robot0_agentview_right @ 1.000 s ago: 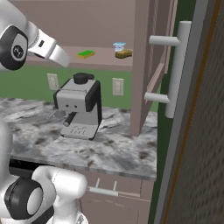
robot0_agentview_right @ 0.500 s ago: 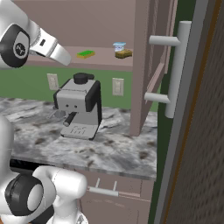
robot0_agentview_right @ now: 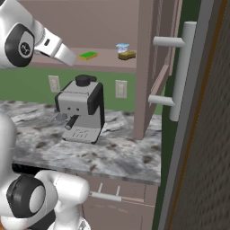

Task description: Pick the sponge and sponge from the cabinet and place them on the counter.

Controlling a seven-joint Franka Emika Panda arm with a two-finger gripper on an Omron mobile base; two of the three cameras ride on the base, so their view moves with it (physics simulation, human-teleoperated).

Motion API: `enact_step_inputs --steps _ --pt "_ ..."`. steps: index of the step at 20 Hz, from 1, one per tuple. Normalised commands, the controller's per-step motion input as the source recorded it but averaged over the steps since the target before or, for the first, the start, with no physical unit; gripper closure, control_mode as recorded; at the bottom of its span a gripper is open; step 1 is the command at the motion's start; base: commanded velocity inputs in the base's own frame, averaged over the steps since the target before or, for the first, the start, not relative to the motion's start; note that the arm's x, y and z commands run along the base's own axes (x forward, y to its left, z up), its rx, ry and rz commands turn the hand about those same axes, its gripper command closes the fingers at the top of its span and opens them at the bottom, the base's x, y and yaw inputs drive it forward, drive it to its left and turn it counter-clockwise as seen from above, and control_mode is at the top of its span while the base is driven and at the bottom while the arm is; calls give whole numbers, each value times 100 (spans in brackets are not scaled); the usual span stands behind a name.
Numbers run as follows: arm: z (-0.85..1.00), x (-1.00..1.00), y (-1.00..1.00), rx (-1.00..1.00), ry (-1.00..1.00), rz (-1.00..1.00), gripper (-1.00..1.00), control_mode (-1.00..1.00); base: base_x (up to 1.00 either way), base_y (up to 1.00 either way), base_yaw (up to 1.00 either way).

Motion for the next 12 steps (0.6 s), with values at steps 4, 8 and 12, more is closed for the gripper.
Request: enact_step_inputs --steps 4,8,12 --pt "-2 10 -8 0 0 0 -100 -100 0 0 0" --pt "-7 5 -7 0 0 0 -100 -100 0 0 0" --pt "-11 9 -1 0 0 0 -100 -100 0 0 0"
